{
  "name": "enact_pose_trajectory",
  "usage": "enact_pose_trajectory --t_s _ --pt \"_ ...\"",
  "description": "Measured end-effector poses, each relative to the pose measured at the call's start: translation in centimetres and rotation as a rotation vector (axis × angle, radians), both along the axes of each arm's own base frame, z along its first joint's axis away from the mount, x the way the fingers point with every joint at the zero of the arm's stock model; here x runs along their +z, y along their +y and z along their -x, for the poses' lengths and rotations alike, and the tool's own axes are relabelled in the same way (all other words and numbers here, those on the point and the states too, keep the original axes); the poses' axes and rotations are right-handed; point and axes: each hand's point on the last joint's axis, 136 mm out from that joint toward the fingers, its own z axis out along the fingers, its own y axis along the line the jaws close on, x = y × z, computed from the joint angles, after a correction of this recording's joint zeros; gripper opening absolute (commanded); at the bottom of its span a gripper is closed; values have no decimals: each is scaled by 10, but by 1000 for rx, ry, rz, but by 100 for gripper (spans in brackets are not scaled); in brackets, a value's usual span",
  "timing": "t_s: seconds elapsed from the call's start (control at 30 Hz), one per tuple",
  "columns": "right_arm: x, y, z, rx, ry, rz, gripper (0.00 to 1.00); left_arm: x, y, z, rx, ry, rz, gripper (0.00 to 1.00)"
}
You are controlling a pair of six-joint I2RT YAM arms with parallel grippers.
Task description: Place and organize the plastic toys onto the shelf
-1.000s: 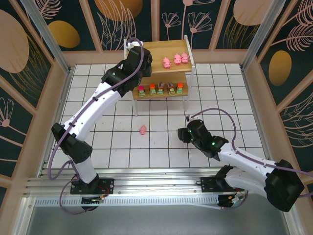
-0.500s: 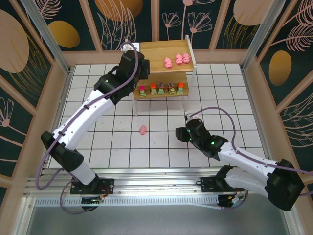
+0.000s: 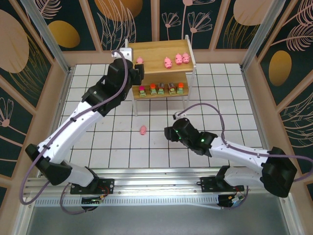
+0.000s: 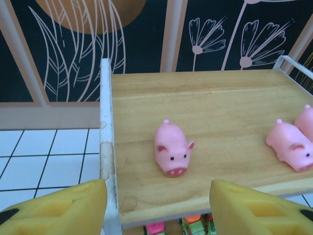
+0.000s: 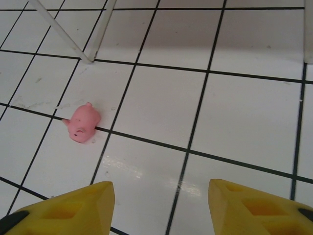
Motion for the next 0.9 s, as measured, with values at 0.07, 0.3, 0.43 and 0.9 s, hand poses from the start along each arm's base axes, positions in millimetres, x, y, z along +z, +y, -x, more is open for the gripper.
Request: enact_pose_trajectory --t_s 0.07,0.3,0.43,0.9 --pt "0 8 1 8 5 5 55 -4 8 9 -2 -8 -1 58" --pt "-6 39 -1 28 26 35 55 -40 35 40 -6 -8 -15 61" --pt "-14 58 0 49 46 56 56 -70 43 49 -5 21 -35 62" --pt "-42 116 -2 65 119 116 57 -190 68 61 64 163 -45 65"
